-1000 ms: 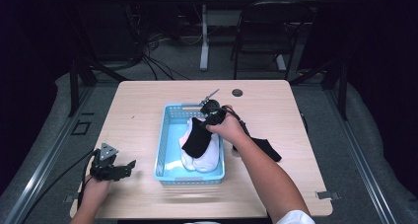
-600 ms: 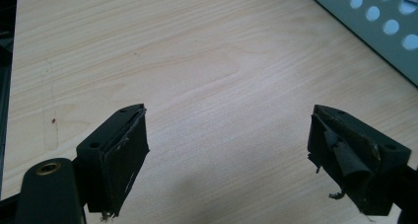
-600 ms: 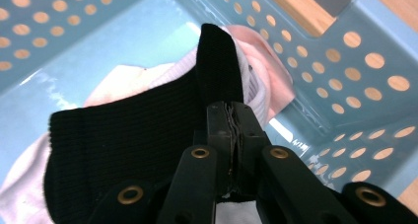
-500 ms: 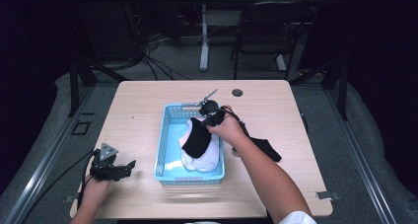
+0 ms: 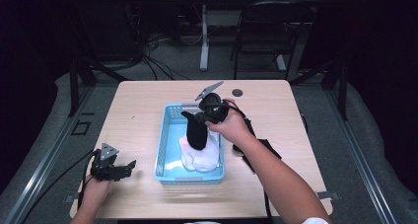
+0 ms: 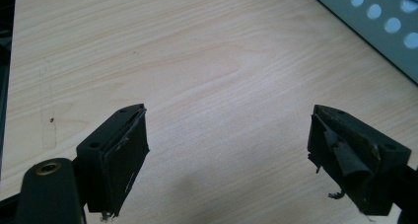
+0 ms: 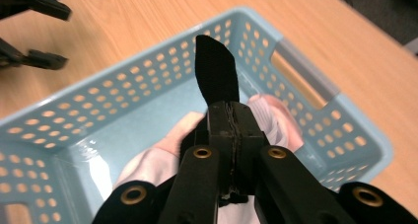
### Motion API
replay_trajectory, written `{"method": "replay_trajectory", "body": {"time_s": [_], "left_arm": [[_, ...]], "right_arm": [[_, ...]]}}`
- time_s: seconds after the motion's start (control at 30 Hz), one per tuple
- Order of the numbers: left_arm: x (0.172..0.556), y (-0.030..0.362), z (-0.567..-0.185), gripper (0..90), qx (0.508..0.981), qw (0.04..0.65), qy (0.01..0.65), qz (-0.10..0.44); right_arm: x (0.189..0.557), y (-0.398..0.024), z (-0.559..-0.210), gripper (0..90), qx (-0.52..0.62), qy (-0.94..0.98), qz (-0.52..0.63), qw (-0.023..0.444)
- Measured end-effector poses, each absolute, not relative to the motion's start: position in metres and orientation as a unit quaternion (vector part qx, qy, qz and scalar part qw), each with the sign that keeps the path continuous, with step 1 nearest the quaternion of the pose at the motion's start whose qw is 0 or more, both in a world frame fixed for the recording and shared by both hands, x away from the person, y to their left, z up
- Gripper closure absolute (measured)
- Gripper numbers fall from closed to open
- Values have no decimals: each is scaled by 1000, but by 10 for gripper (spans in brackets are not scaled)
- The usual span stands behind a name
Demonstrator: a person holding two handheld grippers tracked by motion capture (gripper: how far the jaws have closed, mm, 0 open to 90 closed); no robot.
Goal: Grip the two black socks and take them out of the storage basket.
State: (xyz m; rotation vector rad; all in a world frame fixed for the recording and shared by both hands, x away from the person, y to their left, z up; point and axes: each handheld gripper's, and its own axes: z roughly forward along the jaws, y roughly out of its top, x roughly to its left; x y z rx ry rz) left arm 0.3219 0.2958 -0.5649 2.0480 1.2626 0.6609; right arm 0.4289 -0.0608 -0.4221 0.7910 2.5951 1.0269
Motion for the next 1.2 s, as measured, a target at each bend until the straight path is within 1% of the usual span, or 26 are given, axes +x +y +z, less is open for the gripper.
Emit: {"method": "replay_trajectory", "body": {"time_s": [0.1,0.13,0.2,0.33,0.4,0.53,0.57,0.8,0.9,1.2], "left_arm": [[322,296,-565,155,777,319,481,251],[322,296,-565,155,779,318,479,251],[322,296,-565,155,778,319,480,252],[321,296,-564,156,777,319,481,251],[321,296,-564,155,778,319,480,251],[321,297,-565,156,777,319,481,251],[321,296,-565,156,777,319,481,251],[321,296,-565,155,778,317,481,251],[322,296,-565,155,778,317,482,251],[322,295,-565,155,779,314,479,253]], "right_arm": [[422,-64,-404,891,265,885,359,130],[416,-68,-388,891,261,884,364,137],[415,-70,-383,891,260,883,366,138],[403,-83,-353,891,255,878,373,160],[401,-86,-350,891,256,876,374,164],[391,-107,-338,890,261,873,373,176],[391,-107,-338,890,261,873,373,176],[380,-144,-336,890,284,868,360,190],[377,-153,-336,890,290,867,357,192],[366,-181,-350,890,314,859,355,193]]}}
